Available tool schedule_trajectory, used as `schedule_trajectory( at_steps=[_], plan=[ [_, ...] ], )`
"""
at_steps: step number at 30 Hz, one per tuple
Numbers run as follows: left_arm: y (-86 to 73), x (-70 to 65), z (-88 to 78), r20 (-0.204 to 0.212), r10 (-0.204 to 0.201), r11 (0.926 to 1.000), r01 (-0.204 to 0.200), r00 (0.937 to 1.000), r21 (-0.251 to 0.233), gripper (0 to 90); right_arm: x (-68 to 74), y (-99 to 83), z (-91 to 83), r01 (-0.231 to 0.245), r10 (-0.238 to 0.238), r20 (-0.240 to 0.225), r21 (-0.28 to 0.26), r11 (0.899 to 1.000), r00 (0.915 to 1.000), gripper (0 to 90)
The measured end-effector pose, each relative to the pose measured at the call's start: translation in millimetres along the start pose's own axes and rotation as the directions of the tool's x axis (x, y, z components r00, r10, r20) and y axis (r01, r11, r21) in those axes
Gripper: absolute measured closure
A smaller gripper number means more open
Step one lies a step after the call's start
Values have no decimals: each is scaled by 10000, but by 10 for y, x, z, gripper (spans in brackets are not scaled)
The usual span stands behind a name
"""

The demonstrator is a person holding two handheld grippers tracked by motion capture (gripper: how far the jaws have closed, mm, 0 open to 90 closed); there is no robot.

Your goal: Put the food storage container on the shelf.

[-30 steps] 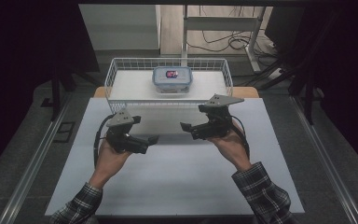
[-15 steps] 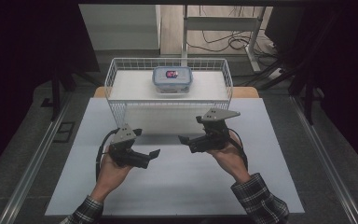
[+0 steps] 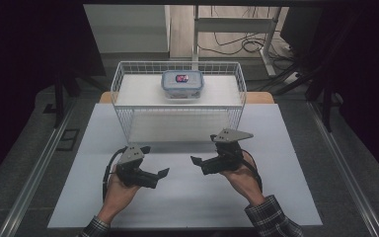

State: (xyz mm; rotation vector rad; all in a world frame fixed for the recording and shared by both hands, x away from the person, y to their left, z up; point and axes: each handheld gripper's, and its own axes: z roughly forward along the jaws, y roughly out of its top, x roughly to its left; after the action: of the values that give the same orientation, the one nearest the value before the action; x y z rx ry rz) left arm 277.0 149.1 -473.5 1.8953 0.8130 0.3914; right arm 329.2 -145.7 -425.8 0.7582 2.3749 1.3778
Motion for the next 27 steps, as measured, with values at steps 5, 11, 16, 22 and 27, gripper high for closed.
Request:
schedule_trajectory(
  at_steps=[5,11,16,22,27],
  plan=[
    [-141,-41,-6,-5,-14,9999,14,10000,171,0,62,-97,-35,185,-187,114,171,9997,9998,0],
    [-274,-90,-47,-225,56,9988,-45,9997,488,0,126,-227,-76,287,-295,221,341,9990,9993,0],
    [-375,-121,-101,-400,48,9979,-22,9992,652,0,145,-348,-135,195,-210,325,465,9987,9993,0],
    [-483,-144,-191,-607,-65,9962,117,9981,864,0,146,-477,-233,206,-244,645,578,9981,9976,0],
    [-572,-139,-279,-862,-69,9942,162,9963,1068,0,111,-595,-325,5,-55,817,615,9981,9966,0]
  ],
)
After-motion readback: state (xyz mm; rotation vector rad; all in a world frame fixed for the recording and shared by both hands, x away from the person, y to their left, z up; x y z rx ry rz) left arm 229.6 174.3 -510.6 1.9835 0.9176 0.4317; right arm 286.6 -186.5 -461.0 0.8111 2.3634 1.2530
